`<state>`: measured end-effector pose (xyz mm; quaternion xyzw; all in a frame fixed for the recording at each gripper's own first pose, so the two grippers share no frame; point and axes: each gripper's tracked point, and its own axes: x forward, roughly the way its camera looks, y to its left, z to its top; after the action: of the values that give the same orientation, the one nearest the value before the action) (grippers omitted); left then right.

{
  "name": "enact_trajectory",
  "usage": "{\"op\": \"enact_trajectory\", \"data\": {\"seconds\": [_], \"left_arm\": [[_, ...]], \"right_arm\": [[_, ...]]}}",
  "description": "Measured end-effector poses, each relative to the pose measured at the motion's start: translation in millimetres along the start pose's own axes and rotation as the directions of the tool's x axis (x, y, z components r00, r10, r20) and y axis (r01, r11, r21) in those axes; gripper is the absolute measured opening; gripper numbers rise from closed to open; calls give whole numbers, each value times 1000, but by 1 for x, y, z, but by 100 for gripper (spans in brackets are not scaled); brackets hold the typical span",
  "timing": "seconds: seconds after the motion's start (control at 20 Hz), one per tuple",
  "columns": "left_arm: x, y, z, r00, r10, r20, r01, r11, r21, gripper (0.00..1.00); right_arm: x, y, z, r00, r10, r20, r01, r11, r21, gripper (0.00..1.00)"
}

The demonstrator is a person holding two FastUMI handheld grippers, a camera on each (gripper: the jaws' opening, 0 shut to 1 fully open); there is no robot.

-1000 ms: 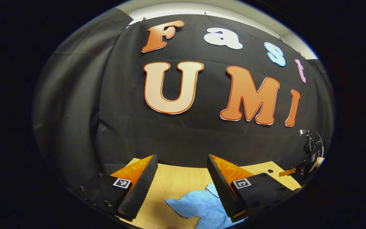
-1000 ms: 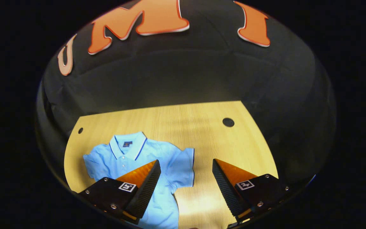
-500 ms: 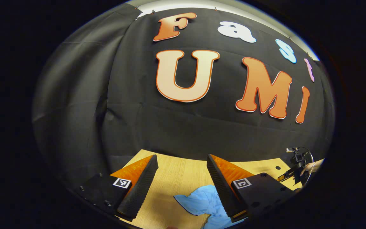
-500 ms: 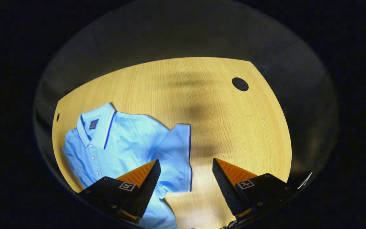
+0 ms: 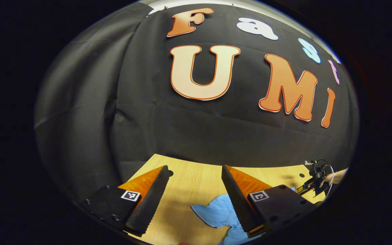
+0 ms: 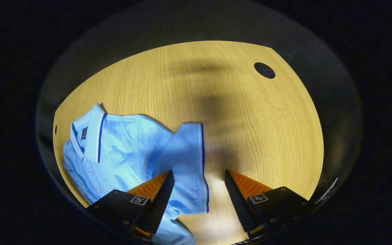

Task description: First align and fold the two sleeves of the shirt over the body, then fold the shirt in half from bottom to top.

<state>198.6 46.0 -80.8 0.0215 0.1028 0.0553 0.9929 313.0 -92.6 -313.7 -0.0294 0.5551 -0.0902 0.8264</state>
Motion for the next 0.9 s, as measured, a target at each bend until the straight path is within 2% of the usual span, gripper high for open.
{"op": "enact_trajectory", "data": {"seconds": [0.2, 0.25, 0.3, 0.35, 0.45, 0.55, 0.9], "left_arm": [[-1, 1, -2, 1000, -1, -8, 0, 1000, -10, 100], [-2, 3, -4, 1000, 2, -11, -2, 1000, -12, 100], [-3, 4, -4, 1000, 4, -14, -4, 1000, -14, 100], [-5, 7, -5, 1000, 7, -14, -8, 1000, -17, 100], [-7, 10, -4, 1000, 12, -12, -12, 1000, -14, 100], [-10, 15, -2, 1000, 16, -5, -16, 1000, -6, 100], [-27, 38, -1, 1000, 9, 12, -9, 1000, -22, 100]], "right_arm": [[-1, 1, 0, 1000, 2, 9, -2, 1000, -13, 69], [-1, 2, 0, 1000, 4, 14, -4, 1000, -16, 50], [-2, 4, 1, 1000, 4, 18, -4, 1000, -13, 42], [-3, 6, 2, 1000, 5, 21, -5, 1000, -12, 29], [-2, 9, -1, 1000, -9, 8, 9, 1000, 7, 10], [-8, 9, 2, 999, -21, 30, 21, 1000, 5, 4], [-63, 30, 8, 990, -29, 137, 38, 998, -58, 4]]}}
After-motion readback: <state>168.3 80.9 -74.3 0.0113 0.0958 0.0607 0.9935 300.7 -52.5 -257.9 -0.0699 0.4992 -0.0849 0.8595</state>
